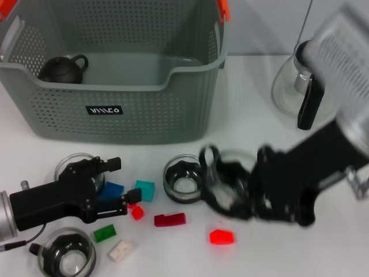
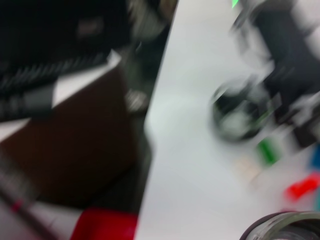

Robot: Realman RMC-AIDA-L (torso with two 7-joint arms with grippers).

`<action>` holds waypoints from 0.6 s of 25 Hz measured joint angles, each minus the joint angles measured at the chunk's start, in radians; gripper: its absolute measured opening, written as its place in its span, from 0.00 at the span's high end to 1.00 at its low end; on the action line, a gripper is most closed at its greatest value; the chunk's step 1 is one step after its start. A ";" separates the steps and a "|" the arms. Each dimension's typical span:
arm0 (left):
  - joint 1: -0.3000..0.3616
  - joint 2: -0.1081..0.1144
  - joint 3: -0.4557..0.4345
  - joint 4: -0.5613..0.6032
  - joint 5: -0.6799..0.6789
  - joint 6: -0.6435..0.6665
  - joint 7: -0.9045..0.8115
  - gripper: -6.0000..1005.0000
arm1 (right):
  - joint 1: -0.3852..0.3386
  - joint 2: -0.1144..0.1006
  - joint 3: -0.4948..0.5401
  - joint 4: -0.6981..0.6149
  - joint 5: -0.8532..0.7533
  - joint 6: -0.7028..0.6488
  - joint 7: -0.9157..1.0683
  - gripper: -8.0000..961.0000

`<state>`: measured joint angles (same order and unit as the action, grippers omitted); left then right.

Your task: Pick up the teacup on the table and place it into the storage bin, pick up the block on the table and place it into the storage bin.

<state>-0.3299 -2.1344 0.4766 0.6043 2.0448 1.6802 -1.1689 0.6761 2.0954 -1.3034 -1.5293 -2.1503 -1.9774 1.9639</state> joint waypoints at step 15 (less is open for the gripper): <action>-0.017 -0.006 0.001 -0.020 -0.007 0.012 0.034 0.12 | 0.325 -0.007 0.239 0.268 0.079 0.450 0.134 0.93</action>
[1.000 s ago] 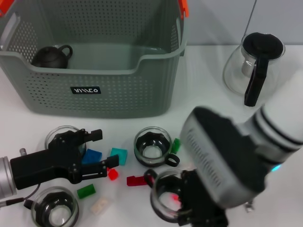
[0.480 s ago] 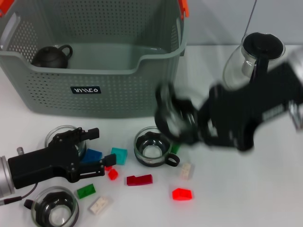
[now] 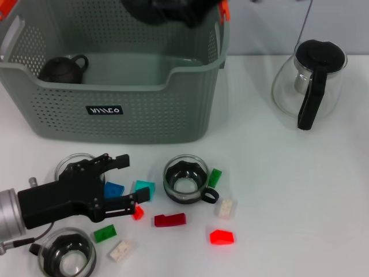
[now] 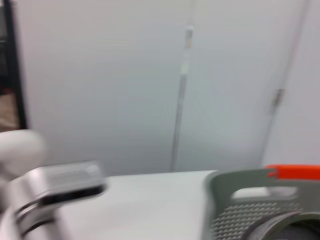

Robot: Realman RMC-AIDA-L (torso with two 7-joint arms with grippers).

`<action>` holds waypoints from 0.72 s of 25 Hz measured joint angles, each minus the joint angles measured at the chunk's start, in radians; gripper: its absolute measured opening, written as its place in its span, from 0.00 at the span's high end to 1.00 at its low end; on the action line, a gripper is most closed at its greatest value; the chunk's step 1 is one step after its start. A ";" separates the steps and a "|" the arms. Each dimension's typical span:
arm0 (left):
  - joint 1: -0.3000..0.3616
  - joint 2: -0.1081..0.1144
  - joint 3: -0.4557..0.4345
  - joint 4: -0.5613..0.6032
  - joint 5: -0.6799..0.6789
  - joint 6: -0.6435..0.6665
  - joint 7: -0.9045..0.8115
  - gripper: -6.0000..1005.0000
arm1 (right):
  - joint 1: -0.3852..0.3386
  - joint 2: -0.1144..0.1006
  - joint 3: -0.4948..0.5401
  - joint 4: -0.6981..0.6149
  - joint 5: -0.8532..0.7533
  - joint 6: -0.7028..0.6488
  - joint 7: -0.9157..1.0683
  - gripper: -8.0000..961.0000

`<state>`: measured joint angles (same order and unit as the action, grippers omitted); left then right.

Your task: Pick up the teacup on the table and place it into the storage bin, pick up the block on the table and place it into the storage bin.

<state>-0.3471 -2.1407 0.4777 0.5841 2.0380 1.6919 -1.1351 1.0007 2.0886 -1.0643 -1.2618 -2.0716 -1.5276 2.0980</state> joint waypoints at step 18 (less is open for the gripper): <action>-0.033 -0.006 -0.001 -0.035 -0.002 0.000 -0.002 0.12 | 0.258 0.016 -0.335 0.725 -0.158 0.808 -0.127 0.93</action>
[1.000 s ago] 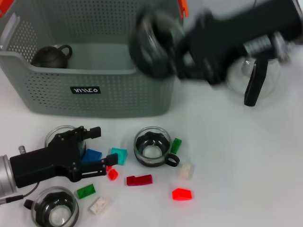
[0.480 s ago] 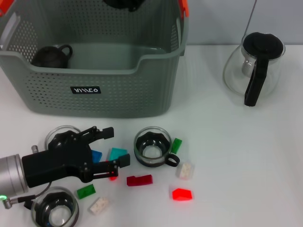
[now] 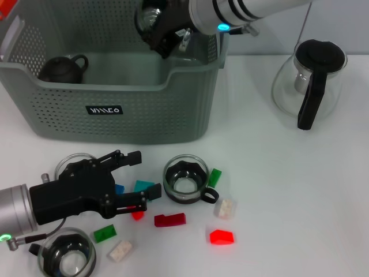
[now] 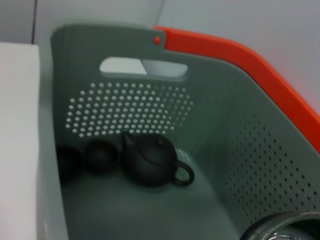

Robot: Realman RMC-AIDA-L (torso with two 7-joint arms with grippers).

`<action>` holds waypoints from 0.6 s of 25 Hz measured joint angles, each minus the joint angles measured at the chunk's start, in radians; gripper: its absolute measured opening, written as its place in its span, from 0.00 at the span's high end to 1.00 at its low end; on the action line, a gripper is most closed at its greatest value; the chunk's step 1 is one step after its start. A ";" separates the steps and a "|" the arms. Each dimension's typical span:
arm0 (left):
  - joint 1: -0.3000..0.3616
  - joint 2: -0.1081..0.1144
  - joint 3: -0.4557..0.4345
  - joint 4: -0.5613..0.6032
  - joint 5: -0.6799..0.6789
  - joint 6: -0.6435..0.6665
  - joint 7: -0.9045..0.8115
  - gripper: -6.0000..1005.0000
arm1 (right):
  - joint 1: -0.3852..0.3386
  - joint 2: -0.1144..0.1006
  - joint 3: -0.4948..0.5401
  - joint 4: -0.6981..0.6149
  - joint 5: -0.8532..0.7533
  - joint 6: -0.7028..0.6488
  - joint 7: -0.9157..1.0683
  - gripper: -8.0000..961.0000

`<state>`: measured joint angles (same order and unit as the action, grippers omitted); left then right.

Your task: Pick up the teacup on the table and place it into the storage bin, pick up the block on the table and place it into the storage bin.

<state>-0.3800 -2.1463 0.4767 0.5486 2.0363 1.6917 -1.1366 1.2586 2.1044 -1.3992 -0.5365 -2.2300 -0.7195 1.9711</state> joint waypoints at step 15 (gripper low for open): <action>-0.004 0.000 0.000 -0.007 -0.002 -0.002 0.000 0.12 | -0.007 0.002 -0.062 0.056 0.000 0.065 -0.003 0.93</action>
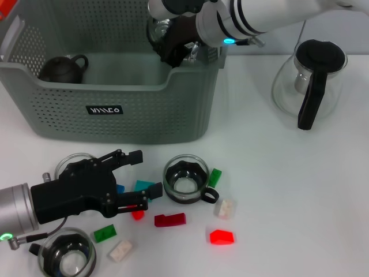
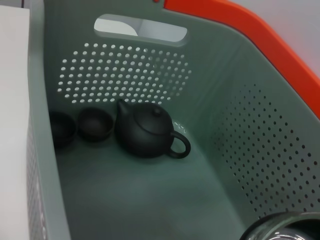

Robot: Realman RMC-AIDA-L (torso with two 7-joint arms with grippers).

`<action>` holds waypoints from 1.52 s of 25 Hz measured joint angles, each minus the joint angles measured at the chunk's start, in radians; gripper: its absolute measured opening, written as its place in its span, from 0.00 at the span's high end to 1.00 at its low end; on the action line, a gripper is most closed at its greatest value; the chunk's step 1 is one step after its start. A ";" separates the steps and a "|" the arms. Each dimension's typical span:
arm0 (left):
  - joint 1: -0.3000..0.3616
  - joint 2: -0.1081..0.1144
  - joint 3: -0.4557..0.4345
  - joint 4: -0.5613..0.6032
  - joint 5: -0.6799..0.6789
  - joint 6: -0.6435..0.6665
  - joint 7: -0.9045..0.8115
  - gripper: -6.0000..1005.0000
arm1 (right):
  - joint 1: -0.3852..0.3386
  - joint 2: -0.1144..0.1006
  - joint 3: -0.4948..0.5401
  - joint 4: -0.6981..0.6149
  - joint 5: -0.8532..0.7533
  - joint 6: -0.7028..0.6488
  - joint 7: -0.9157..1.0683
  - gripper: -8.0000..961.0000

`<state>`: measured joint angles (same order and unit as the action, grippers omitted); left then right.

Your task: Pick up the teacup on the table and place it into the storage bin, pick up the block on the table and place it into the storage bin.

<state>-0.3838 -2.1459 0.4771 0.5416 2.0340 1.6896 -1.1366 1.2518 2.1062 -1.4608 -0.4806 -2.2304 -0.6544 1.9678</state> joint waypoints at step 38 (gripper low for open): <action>0.002 0.011 -0.001 0.008 0.000 0.027 -0.008 0.13 | -0.279 -0.003 -0.058 -0.464 0.007 -0.016 0.117 0.34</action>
<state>-0.3819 -2.1354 0.4757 0.5495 2.0340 1.7170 -1.1444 0.9732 2.1031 -1.5186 -0.9446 -2.2229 -0.6709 2.0844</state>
